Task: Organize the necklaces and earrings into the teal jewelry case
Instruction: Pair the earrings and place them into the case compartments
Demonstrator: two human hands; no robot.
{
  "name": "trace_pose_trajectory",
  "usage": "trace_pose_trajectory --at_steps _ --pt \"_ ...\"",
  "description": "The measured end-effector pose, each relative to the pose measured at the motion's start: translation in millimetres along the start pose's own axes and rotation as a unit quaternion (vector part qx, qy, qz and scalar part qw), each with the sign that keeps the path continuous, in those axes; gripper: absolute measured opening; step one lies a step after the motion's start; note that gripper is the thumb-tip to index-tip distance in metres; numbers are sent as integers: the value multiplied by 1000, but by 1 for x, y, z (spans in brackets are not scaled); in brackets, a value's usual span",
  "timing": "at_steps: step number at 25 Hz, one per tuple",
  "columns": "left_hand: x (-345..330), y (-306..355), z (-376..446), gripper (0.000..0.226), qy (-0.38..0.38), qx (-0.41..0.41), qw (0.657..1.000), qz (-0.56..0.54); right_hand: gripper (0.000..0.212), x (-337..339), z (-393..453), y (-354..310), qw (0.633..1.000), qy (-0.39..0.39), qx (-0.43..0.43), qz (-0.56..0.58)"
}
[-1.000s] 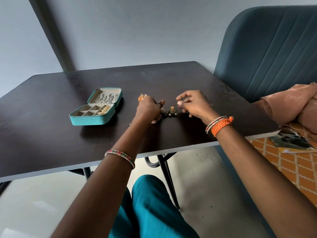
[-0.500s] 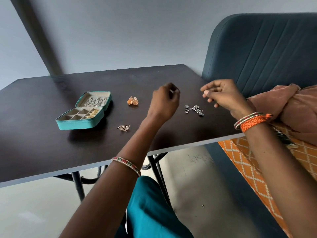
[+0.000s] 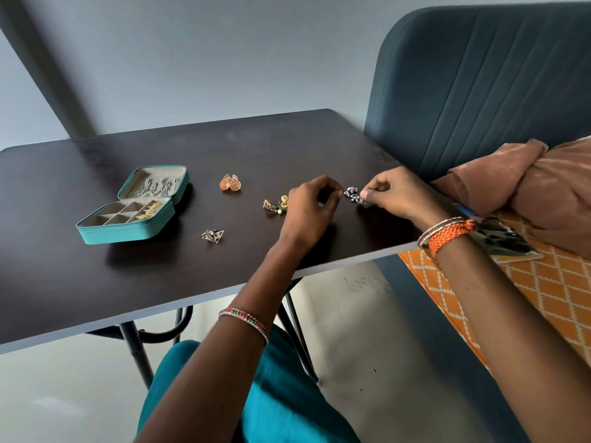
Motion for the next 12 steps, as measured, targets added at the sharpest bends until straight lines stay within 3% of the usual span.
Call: trace_pose_trajectory --at_steps 6,9,12 --pt "5 -5 -1 19 1 20 990 -139 8 -7 -4 2 956 -82 -115 257" --pt "2 4 -5 23 -29 6 984 -177 7 -21 -9 -11 928 -130 -126 325" --pt "9 0 -4 16 -3 16 977 -210 13 -32 -9 -22 917 -151 -104 354"
Point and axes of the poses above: each hand's wrist, its own z-axis towards the middle knuckle, its own x-axis out of the back of the hand, y = z × x, the point moved 9 cm from there along z, towards the middle knuckle, and after that the axes turned 4 degrees about x, right-handed, at the moved point
